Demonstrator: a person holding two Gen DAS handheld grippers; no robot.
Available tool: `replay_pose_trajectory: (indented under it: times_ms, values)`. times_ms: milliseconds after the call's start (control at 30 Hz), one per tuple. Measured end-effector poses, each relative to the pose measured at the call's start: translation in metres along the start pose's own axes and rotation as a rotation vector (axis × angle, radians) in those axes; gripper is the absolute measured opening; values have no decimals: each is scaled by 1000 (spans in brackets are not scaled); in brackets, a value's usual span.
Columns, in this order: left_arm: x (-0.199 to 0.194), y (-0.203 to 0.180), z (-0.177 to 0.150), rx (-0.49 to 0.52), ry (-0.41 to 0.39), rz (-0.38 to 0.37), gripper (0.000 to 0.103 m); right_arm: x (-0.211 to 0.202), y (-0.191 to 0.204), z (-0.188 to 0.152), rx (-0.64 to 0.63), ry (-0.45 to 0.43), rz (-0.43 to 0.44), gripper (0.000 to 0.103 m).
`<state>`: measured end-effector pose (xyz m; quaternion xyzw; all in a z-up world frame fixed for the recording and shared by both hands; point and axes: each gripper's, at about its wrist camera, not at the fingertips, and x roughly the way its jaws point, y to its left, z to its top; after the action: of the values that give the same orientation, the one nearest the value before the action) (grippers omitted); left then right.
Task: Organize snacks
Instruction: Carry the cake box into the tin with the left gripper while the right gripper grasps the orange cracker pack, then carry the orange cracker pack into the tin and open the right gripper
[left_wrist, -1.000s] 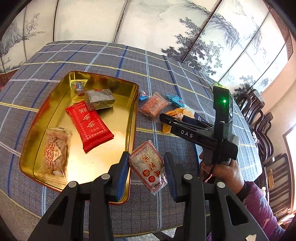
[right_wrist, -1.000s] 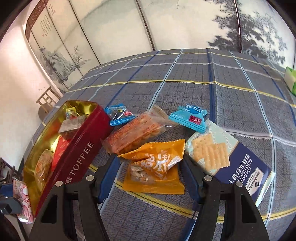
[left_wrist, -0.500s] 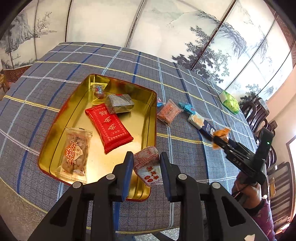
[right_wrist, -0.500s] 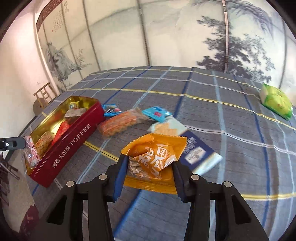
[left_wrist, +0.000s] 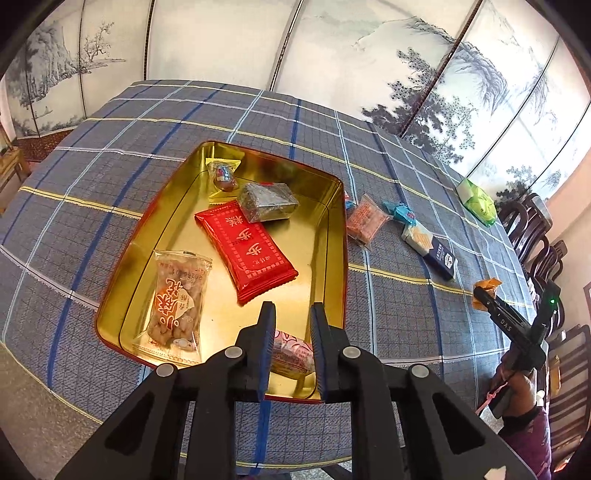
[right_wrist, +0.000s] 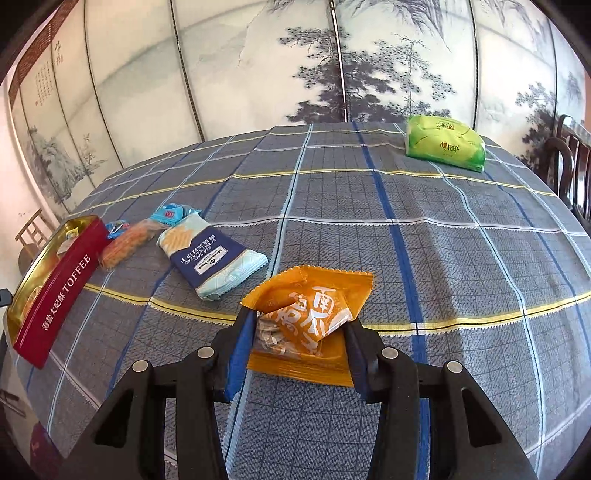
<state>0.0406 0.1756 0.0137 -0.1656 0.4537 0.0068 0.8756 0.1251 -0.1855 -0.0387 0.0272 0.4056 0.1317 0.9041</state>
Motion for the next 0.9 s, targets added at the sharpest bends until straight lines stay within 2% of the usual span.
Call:
replay_pose_trajectory:
  times_ms: [233, 400, 633, 900]
  values:
    - [-6, 0, -4, 39, -56, 91, 20, -11, 10, -3, 3, -17, 27, 47]
    - [-11, 3, -8, 53, -88, 137, 24, -29, 42, 1, -37, -40, 89, 47]
    - [-20, 6, -17, 98, -142, 214, 34, -44, 97, 5, -107, -44, 193, 47]
    - [-24, 20, -22, 94, -164, 250, 38, -52, 153, 6, -177, -25, 287, 47]
